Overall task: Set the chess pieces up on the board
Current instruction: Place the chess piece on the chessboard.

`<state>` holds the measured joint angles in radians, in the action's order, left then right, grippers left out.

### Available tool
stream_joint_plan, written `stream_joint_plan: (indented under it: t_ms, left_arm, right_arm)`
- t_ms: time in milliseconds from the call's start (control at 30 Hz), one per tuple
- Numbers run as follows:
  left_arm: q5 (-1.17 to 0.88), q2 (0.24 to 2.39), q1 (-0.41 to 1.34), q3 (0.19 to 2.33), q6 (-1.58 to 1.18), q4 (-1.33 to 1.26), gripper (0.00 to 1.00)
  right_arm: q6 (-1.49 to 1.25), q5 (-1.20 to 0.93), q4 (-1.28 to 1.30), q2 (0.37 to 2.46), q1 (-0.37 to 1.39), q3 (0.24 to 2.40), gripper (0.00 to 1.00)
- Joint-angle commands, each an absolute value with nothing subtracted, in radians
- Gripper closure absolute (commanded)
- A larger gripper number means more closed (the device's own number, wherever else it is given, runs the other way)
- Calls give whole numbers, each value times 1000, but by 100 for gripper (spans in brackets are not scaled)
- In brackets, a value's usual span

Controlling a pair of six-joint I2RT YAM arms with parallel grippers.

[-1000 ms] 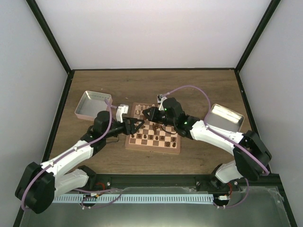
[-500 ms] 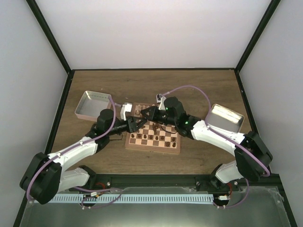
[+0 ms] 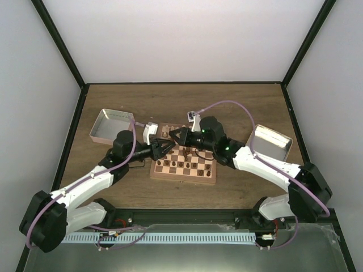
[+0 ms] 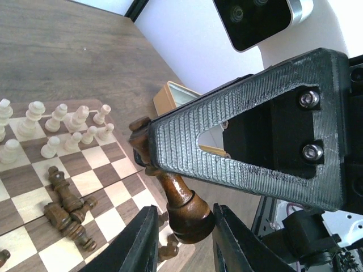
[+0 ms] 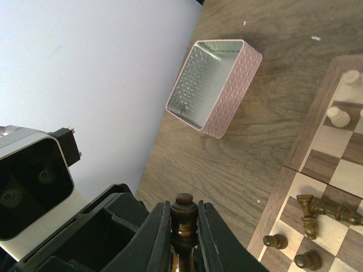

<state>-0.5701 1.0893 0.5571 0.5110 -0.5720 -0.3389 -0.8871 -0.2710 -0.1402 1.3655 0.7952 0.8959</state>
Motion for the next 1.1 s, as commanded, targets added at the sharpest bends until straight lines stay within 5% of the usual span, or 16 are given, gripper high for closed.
stream_joint_plan:
  t_ms: [0,400,600,800,1067]
  left_arm:
    - [-509,1078,543,530,-533,-300,74]
    - [-607,1041,543,551,-390,-278,91]
    - [-637,1056,542,611,-290,-144,93]
    - [-629,1117,543,753,-139,100,93]
    - [-681,1117,550,760,-69,119,94]
  right_arm:
    - [-817,-300,-132,1298,793,885,88]
    - [-753,-363,-94,1237,793,890,86]
    - [-737,-386,-59,1229,793,913,71]
    - [-641,-255,283,1261,792,1075,51]
    - [-598,-260,402,1242,751,1133,47]
